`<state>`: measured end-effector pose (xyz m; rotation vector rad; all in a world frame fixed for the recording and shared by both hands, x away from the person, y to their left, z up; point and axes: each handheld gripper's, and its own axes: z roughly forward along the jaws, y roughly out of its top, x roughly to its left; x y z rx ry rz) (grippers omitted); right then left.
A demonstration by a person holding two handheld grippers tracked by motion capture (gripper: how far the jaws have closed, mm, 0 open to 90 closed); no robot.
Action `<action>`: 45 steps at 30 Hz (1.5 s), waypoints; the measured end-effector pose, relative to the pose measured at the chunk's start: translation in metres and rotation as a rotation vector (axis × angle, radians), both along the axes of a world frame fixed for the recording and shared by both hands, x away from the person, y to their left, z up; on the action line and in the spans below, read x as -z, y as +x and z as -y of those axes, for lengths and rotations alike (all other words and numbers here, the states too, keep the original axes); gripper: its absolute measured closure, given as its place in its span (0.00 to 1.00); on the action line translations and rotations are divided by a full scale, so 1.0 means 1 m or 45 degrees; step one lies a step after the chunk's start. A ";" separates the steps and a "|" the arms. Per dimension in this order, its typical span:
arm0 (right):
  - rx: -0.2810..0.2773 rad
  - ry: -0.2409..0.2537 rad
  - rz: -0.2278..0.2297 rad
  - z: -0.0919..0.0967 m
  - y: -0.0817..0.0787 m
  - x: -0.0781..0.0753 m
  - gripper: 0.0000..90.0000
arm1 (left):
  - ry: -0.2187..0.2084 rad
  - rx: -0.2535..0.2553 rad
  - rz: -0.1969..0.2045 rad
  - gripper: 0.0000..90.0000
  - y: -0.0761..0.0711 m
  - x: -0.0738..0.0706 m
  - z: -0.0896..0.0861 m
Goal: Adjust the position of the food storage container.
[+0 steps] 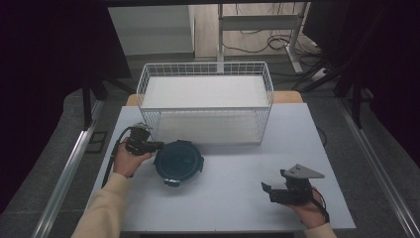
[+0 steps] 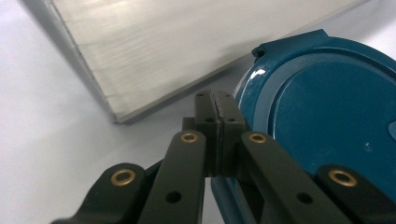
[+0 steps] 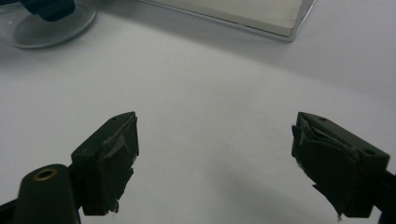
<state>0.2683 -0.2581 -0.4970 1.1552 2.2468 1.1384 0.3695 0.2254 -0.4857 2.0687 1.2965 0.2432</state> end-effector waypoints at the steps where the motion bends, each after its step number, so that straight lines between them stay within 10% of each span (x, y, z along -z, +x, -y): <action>1: -0.003 -0.007 0.001 -0.001 0.000 0.000 0.16 | 0.006 -0.001 -0.002 1.00 0.000 0.001 0.000; 9: -0.003 -0.012 -0.004 -0.001 0.001 0.002 0.17 | -0.054 0.016 -0.038 1.00 0.002 0.003 -0.006; 45: 0.022 0.007 0.006 0.001 0.000 0.000 0.19 | -0.025 0.193 -0.043 1.00 -0.020 0.000 0.040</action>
